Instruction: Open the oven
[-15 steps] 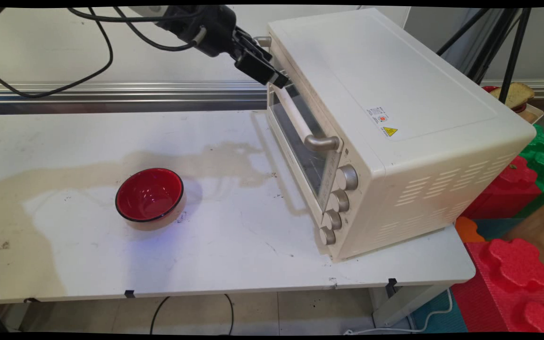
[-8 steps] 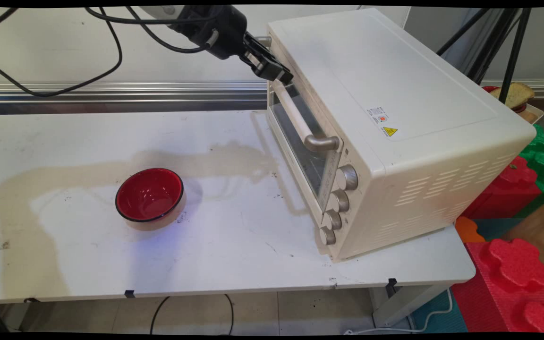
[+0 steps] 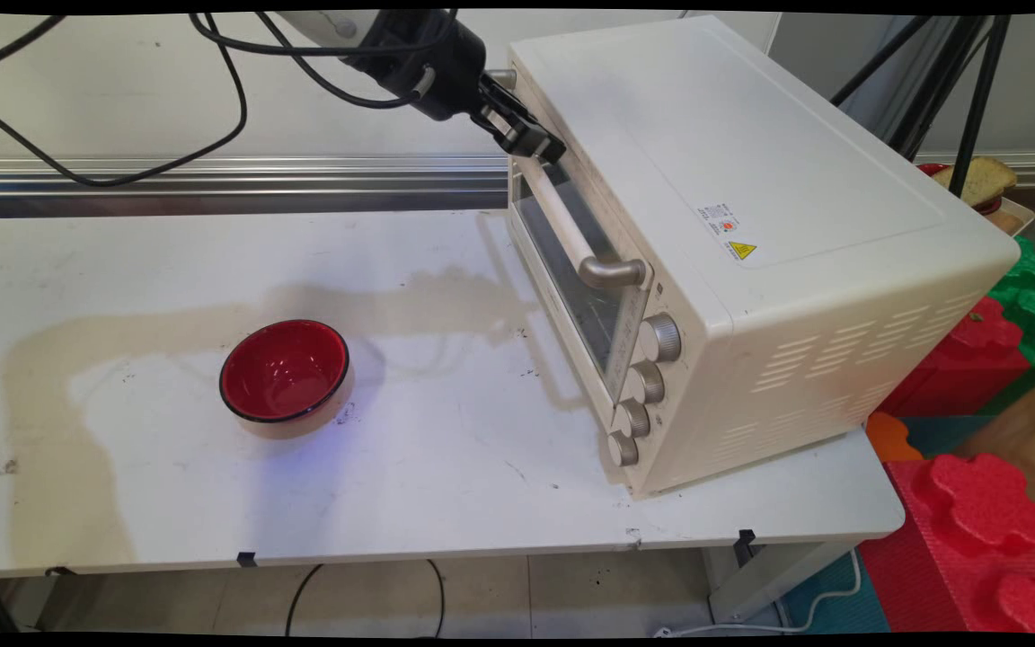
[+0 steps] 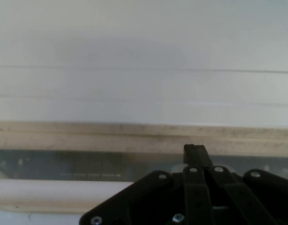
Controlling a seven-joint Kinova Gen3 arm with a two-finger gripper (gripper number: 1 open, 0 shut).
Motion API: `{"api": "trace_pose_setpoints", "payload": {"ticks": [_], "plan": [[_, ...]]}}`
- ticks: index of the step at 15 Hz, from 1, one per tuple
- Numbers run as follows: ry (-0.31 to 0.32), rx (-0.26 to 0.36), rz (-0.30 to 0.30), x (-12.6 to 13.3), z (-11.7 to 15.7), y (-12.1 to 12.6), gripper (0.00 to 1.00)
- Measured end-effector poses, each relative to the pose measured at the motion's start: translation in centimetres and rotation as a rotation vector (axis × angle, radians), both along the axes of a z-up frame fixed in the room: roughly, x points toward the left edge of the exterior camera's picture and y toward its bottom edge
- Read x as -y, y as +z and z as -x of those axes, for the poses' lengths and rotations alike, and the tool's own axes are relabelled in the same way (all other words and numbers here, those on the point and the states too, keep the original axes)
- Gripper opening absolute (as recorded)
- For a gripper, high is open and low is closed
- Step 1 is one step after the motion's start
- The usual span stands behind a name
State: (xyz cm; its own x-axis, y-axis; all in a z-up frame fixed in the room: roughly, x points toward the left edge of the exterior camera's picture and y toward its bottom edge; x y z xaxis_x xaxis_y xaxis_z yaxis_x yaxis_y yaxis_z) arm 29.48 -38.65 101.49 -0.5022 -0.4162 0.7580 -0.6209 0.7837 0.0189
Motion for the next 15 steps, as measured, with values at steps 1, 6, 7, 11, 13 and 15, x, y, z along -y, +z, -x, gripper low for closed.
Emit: {"api": "trace_pose_setpoints", "payload": {"ticks": [1,6,7,11,13,15], "plan": [[0.000,0.000,-0.003,0.1,0.1,-0.2,0.00],[0.000,0.002,-0.022,0.0,0.6,-1.3,0.00],[0.000,0.003,-0.026,-0.1,0.6,-1.5,0.00],[-0.001,0.012,-0.032,-0.6,0.3,-2.5,0.00],[-0.004,0.018,-0.034,-1.1,-0.1,-3.0,0.00],[-0.009,0.025,-0.031,-1.6,-0.7,-3.5,0.00]]}}
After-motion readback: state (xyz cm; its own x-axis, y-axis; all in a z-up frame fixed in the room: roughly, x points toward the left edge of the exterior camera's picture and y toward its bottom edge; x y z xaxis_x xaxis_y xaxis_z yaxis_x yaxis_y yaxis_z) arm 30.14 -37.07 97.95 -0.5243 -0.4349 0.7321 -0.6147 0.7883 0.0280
